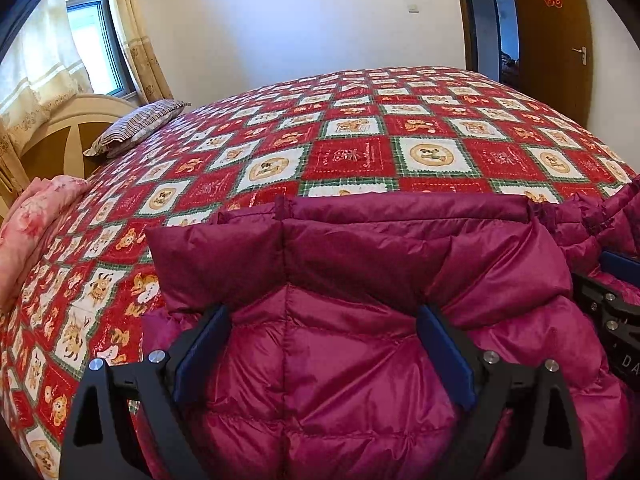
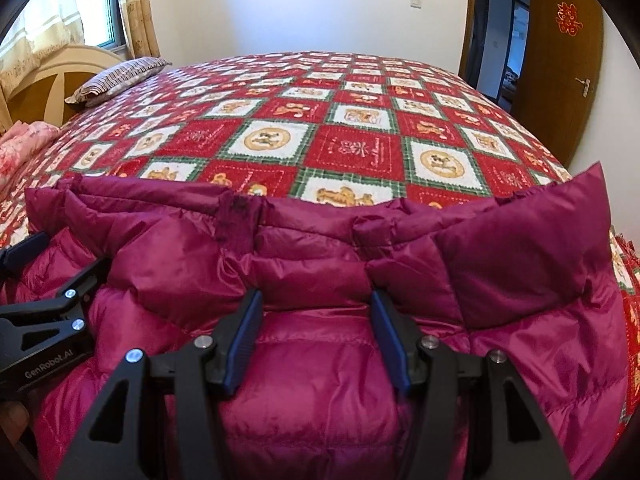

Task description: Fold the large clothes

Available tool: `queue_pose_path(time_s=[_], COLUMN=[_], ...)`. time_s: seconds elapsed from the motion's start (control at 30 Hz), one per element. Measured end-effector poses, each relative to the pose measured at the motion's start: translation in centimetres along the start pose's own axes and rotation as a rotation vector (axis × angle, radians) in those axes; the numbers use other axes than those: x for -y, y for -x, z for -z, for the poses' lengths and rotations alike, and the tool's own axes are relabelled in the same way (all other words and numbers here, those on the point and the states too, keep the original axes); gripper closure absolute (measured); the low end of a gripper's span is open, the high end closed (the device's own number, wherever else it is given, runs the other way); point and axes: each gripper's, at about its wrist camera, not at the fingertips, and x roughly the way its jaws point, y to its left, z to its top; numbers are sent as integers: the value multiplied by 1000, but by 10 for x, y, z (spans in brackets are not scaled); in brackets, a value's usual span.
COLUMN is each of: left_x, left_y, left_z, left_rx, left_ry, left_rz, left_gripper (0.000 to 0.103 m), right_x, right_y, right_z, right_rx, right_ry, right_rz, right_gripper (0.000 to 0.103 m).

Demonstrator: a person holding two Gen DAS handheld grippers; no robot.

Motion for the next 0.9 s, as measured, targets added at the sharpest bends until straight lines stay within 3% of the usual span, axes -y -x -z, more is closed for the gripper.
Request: queue_pose_path(time_s=[0.6, 0.67, 0.8, 0.9], left_x=[-1, -5, -23, -32], left_y=[-3, 17, 68, 74], left_z=[-2, -5, 3, 21], left_rx=[-34, -27, 61, 43], left_ry=[-3, -11, 36, 68], left_rz=[-3, -17, 46, 52], left_gripper=[7, 7, 7, 7], right_x=[-2, -2, -5, -23], right_y=[-3, 2, 39, 55], right_z=[-1, -3, -2, 10], right_rx=[-17, -21, 33, 42], right_ry=[16, 22, -9, 37], right_rz=[16, 10, -36, -13], right_gripper=[43, 43, 43, 43])
